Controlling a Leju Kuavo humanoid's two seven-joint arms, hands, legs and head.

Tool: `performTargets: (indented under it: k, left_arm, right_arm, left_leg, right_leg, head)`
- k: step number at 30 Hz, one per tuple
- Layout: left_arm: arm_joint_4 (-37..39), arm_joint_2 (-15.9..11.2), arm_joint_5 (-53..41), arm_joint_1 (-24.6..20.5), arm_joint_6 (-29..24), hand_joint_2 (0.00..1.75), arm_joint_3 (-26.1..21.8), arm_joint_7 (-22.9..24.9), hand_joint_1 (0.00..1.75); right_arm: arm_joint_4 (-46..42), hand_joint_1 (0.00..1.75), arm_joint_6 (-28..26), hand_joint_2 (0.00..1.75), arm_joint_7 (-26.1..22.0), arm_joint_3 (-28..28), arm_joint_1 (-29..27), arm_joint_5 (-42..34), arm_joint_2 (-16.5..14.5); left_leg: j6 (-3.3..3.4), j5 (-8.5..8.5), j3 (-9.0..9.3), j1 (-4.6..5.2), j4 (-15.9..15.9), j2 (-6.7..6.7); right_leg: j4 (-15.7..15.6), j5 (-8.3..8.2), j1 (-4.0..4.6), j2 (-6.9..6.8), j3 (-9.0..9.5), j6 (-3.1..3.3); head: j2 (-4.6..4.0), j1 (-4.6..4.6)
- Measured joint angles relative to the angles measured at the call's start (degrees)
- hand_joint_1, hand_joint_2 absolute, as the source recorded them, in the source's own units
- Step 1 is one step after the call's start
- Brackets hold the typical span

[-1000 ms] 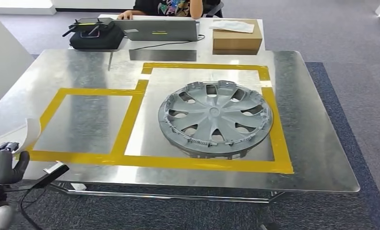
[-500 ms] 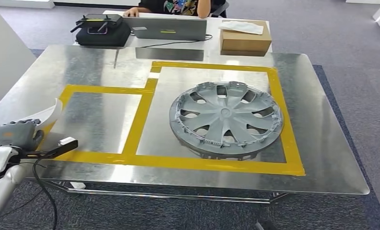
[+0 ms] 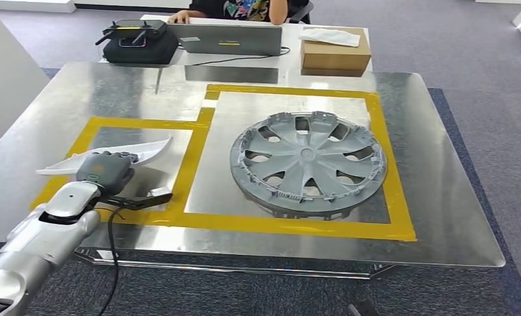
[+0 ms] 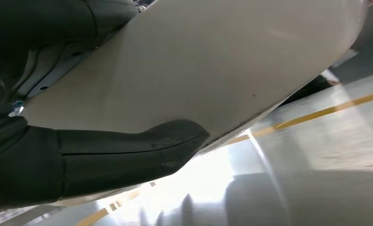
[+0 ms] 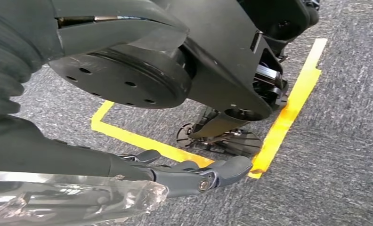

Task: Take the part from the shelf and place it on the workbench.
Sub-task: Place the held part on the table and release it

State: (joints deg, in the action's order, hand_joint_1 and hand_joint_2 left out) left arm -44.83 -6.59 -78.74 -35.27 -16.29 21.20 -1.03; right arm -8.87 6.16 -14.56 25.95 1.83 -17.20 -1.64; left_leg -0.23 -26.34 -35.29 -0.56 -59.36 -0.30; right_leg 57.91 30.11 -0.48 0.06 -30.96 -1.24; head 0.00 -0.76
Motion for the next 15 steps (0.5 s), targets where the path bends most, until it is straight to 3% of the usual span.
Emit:
performTargets:
  k: [2,6,15]
  left_arm:
    - [0.0,1.0,-0.4,0.0,0.0,1.75,1.8,-0.1,1.75]
    - [0.0,2.5,-1.3,0.0,-0.3,1.75,5.0,0.4,0.0]
    - [0.0,3.7,-2.6,0.1,0.1,1.75,8.1,3.2,0.0]
  right_arm:
    - [0.0,0.0,-0.1,1.75,0.1,0.2,0.0,0.0,0.0]
    - [-0.1,0.0,-0.1,0.0,0.5,0.5,0.0,0.0,0.0]
    - [-0.1,0.0,0.0,0.0,0.6,0.5,0.0,0.0,0.0]
  left_leg:
    - [0.0,0.0,0.0,0.0,0.0,-0.01]
    - [0.0,0.0,0.0,0.0,0.0,-0.01]
    - [0.0,0.0,0.0,-0.01,0.1,0.0]
  right_leg:
    - [0.0,0.01,0.0,-0.02,0.0,0.0]
    - [0.0,0.01,0.0,-0.02,-0.01,0.0]
    - [0.0,0.01,0.01,-0.03,-0.01,0.0]
  head:
    - [0.0,0.01]
    - [0.0,0.01]
    - [0.0,0.0]
